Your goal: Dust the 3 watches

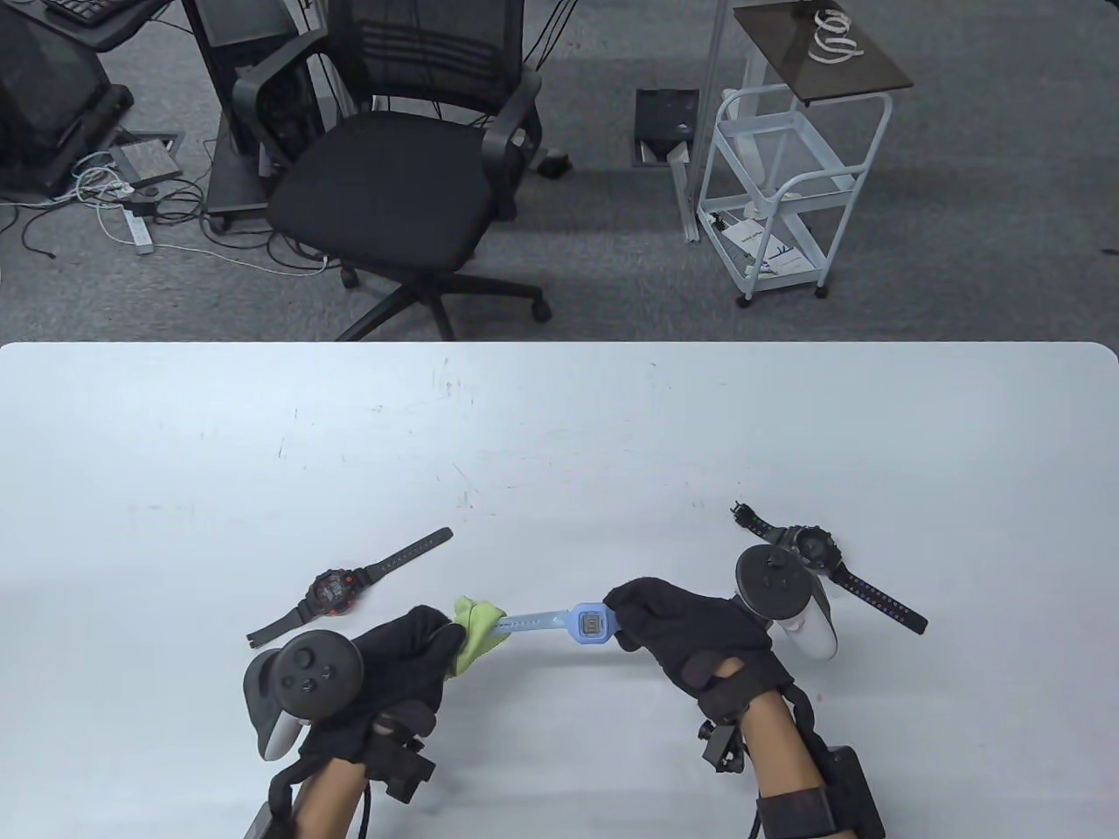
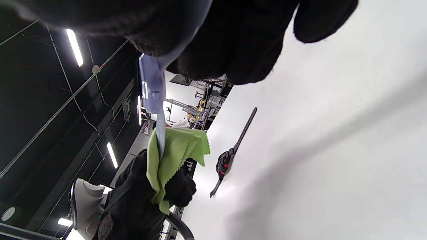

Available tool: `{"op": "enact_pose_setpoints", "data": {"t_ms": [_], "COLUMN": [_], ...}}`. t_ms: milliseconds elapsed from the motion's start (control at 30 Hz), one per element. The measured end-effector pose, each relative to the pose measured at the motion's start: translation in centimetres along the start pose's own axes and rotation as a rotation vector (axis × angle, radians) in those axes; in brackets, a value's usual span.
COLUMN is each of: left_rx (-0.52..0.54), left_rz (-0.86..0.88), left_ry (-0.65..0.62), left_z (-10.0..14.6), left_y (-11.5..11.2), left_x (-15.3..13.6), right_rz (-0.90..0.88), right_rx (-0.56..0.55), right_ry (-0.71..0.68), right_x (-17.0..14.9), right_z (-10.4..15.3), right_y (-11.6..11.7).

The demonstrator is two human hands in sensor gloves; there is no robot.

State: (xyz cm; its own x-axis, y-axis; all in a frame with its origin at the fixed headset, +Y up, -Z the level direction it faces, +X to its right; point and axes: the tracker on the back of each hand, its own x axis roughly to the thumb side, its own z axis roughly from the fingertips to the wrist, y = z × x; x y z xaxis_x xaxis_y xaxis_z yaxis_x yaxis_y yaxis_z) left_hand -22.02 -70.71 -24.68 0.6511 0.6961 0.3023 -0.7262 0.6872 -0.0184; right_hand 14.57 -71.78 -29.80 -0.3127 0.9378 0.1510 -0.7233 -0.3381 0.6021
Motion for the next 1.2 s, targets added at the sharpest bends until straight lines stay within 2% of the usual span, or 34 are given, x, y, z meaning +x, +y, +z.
{"op": "enact_pose_setpoints", "data": {"t_ms": [300, 500, 633, 833, 1200], "left_rx": [-0.041, 0.106, 0.145, 0.013, -0.179], "left_rz": [0.010, 0.010, -0.096, -0.451, -0.741], "left_ry": [0.000, 0.022, 0.009, -0.084, -0.133], "left_z": [-0.2, 0.3, 0.4, -0.1, -1.0], "left_y": [-0.2, 0.7, 1.0, -1.3, -5.6], "left_x": [0.0, -0.3, -0.1, 1.2, 1.4], "right_rz": [-0.005, -0.038, -0.053, -0.045, -0.051], "right_rx": [-0.001, -0.038, -0.070, -0.124, -0.120], "right_ry": [-0.002, -0.015, -0.017, -0.024, -0.028], "right_x": [0.1, -0.1, -0.3, -0.1, -0.2], "right_z": [0.0, 0.4, 0.7, 0.9, 0.8], "right_y": [-0.1, -0.7, -1.2, -1.4, -1.2]}}
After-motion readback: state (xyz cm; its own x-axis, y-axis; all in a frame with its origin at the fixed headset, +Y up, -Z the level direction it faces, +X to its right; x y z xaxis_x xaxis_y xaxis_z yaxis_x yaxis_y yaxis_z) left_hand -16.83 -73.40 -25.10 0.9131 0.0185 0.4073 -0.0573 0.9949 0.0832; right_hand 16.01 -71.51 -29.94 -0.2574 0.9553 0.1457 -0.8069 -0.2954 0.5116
